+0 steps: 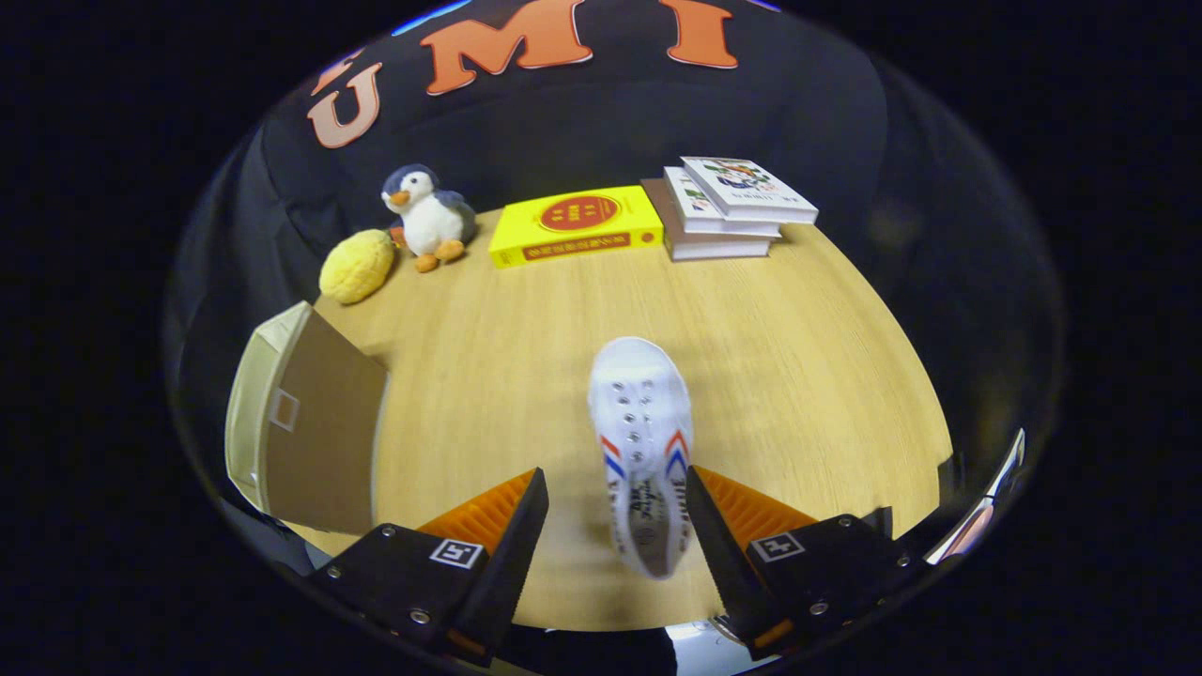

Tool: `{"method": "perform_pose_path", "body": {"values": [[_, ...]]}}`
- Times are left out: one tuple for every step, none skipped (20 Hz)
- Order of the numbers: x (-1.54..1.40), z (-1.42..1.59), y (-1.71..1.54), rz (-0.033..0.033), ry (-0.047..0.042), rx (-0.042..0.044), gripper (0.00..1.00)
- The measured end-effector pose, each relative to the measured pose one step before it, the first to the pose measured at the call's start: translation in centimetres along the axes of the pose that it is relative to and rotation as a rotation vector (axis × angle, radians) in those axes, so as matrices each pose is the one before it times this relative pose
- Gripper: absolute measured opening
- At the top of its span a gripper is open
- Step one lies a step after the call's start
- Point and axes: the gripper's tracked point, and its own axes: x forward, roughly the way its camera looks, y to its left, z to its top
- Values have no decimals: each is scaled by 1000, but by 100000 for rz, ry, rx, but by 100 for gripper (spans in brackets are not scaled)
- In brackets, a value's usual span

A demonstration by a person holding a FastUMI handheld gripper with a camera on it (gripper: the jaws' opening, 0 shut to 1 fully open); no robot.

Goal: Open the storage box then place both shoes into the box .Put the left shoe in first, then the right shoe, with the right side of both shoes facing outward in a uniform manner.

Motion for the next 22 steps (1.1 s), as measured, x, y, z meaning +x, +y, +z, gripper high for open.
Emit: {"method": "perform_pose_path", "body": {"values": [[565, -590, -1036, -1227, 702, -1817, 88], [633, -395, -1033, -1498, -89, -2709, 88], [649, -275, -704, -1217, -149, -3477, 88], [604, -99, -258, -116, -861, -2963, 88], [774, -274, 313, 1611, 371, -2900, 87], [734, -194, 73, 848, 315, -3363, 87], [714, -221, -141, 724, 878, -3718, 85], [462, 172, -144, -154, -620, -2856, 84], [520, 260, -319, -341, -898, -1626, 81], [503, 44, -269, -197, -58, -704, 79], [531, 25, -194, 509, 306, 200, 78], [207, -4, 469, 3930, 937, 1445, 77], [319, 69, 167, 2937, 496, 585, 75], [64, 71, 72, 2795, 114, -553, 72], [44, 0, 154, 3029, -108, -318, 70], [187, -109, 256, 3771, 910, 1334, 64], [143, -260, 365, 3278, 1870, 3614, 59], [-26, -102, 436, 2698, 1885, 4434, 50], [33, 134, -6, 218, -6, 3086, 40], [-41, -6, -48, -1, -304, 537, 31], [-66, 55, -3, -51, -399, 215, 25], [-257, 124, -317, -680, -525, 2022, 23]]}}
